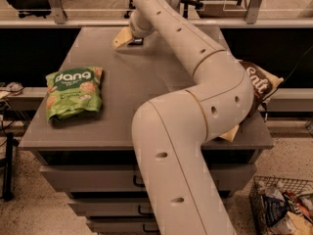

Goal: Move rxbar blueberry near green rice chip bag

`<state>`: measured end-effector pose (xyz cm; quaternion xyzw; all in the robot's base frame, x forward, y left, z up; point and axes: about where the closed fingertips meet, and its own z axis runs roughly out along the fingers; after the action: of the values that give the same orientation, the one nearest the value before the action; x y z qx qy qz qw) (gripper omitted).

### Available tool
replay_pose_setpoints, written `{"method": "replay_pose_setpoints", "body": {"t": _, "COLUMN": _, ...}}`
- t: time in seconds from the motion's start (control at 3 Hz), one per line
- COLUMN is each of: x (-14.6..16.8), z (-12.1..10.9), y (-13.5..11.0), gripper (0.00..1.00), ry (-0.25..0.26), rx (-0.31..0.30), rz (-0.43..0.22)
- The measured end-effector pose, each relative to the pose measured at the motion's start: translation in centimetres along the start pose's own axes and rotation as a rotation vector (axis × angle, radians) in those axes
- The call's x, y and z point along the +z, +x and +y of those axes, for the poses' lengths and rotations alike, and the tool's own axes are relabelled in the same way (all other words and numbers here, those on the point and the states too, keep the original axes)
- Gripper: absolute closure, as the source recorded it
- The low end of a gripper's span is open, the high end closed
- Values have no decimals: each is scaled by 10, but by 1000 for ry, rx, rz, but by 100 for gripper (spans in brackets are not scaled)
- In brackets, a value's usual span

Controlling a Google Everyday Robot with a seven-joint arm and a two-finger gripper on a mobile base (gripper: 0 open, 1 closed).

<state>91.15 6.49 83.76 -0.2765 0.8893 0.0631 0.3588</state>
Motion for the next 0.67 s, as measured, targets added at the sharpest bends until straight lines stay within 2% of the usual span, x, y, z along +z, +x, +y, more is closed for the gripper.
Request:
{"method": "replay_pose_setpoints", "body": {"t": 0.33, "x": 7, "z": 2, "y": -5, "gripper": 16, "ry": -20, "rx": -5, "rz": -16}}
{"method": "replay_pose_setpoints", "body": {"t": 0.67, "x": 5, "z": 1, "y": -14, "gripper": 39, "ry": -26, "rx": -21, "rz": -42}}
